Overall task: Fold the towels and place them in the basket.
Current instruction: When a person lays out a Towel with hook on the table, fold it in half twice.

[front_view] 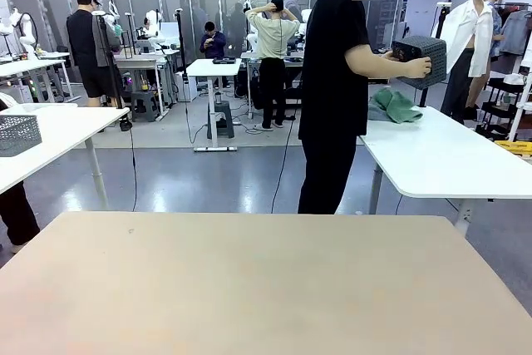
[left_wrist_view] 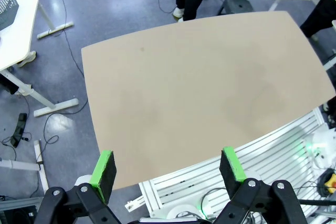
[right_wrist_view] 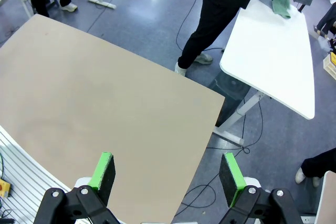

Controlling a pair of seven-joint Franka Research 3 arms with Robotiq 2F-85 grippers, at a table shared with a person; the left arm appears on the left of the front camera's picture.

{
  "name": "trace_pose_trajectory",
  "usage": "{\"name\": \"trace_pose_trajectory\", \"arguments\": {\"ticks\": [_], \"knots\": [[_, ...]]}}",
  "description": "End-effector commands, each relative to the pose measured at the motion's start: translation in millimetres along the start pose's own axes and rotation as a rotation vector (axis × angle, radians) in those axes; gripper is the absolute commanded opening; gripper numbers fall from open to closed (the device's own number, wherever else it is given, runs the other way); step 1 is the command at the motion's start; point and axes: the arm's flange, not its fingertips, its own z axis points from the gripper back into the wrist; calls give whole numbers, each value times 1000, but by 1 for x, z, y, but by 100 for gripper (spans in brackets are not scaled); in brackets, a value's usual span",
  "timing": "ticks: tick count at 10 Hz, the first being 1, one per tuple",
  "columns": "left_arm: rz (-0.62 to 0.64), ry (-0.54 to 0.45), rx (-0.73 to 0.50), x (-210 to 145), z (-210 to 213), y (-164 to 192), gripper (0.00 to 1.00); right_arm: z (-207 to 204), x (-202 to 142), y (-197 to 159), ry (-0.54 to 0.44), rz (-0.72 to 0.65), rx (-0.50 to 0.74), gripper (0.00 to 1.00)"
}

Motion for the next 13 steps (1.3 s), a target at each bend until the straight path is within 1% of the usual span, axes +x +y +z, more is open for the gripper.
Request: {"name": "trace_pose_trajectory", "arguments": {"ticks": [1,13], "knots": [[-13,-2,-2,3,2,-2,100,0,2,-1,1,-6,-2,100],[-13,-2,-2,3,2,-2,100,0,2,-1,1,-6,-2,100]]}}
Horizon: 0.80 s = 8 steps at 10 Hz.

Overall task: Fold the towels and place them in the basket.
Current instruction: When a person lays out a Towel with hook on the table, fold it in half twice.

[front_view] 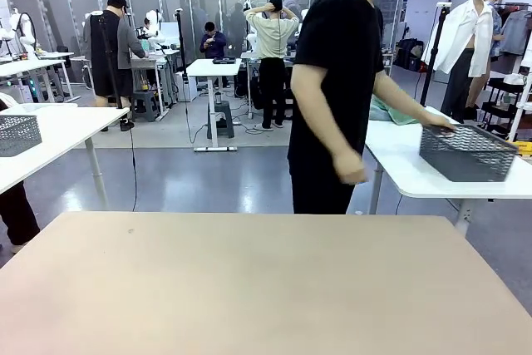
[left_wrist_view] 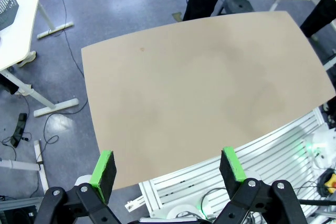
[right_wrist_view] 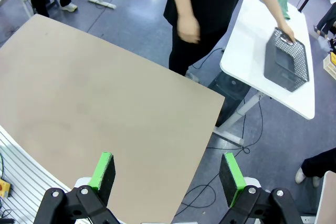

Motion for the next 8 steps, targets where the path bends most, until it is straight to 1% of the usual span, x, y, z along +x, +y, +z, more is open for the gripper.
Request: {"name": "trace_pose_trajectory", "arguments": {"ticks": [1,8], "knots": [[-13,-2,-2,3,2,-2,100,0,2,-1,1,-6,-2,100],[-13,-2,-2,3,2,-2,100,0,2,-1,1,-6,-2,100]]}}
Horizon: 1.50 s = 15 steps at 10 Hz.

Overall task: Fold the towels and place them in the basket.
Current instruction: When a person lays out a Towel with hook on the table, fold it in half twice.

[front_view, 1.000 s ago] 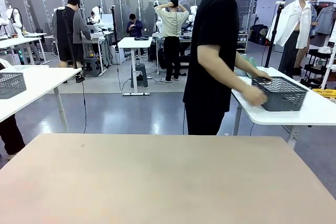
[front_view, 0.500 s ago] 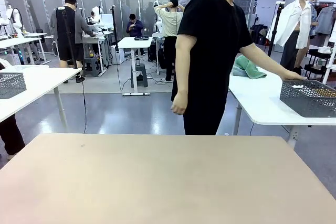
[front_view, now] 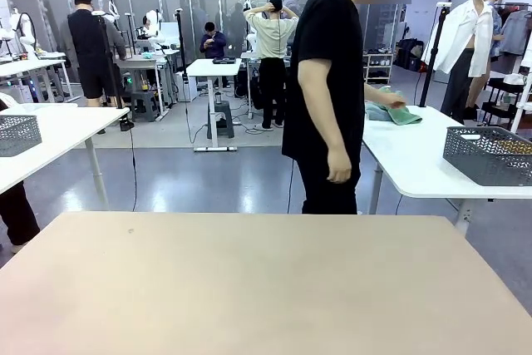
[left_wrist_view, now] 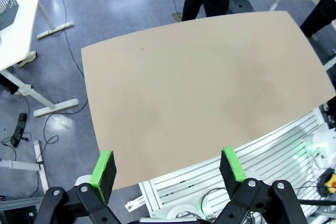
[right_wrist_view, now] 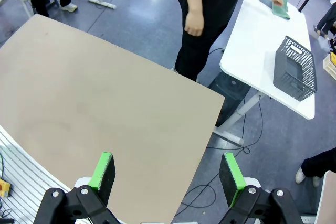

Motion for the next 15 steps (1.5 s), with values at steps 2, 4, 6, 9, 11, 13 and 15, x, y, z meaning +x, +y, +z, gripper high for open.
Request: {"name": "trace_pose_trajectory", "arguments": {"ticks": [2,4,6,9,11,13,15], "knots": [[-13,-2,-2,3,2,-2,100,0,2,-1,1,-6,-2,100],[-13,-2,-2,3,2,-2,100,0,2,-1,1,-6,-2,100],[-13,-2,-2,3,2,-2,100,0,2,-1,1,-6,-2,100],[-13,-2,-2,3,2,-2,100,0,2,-1,1,-6,-2,100],[-13,-2,-2,3,2,-2,100,0,2,-1,1,-6,-2,100],[-13,-2,-2,3,2,-2,100,0,2,-1,1,-6,-2,100],[-13,-2,-2,3,2,-2,100,0,2,-1,1,-6,-2,100]]}}
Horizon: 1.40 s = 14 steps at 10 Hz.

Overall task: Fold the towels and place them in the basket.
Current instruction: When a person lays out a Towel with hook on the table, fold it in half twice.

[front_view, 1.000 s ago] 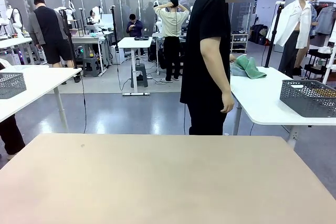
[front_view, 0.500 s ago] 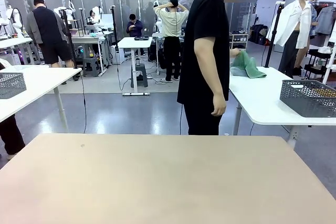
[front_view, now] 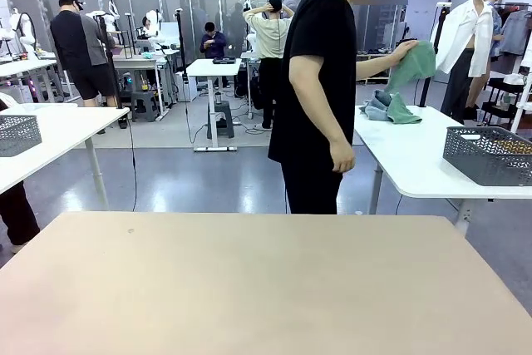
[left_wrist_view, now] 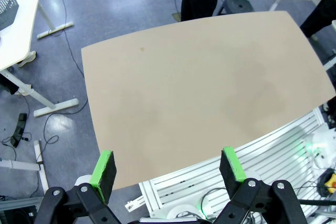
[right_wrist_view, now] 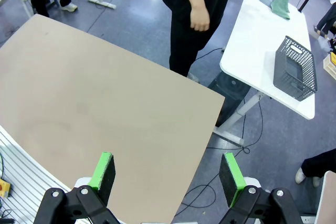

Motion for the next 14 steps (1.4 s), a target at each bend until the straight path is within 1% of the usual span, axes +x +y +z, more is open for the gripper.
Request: {"name": "trace_pose_trajectory", "arguments": {"ticks": [1,14], "knots": [[-13,-2,-2,3,2,-2,100,0,2,-1,1,-6,-2,100],[-13,-2,-2,3,2,-2,100,0,2,-1,1,-6,-2,100]]}}
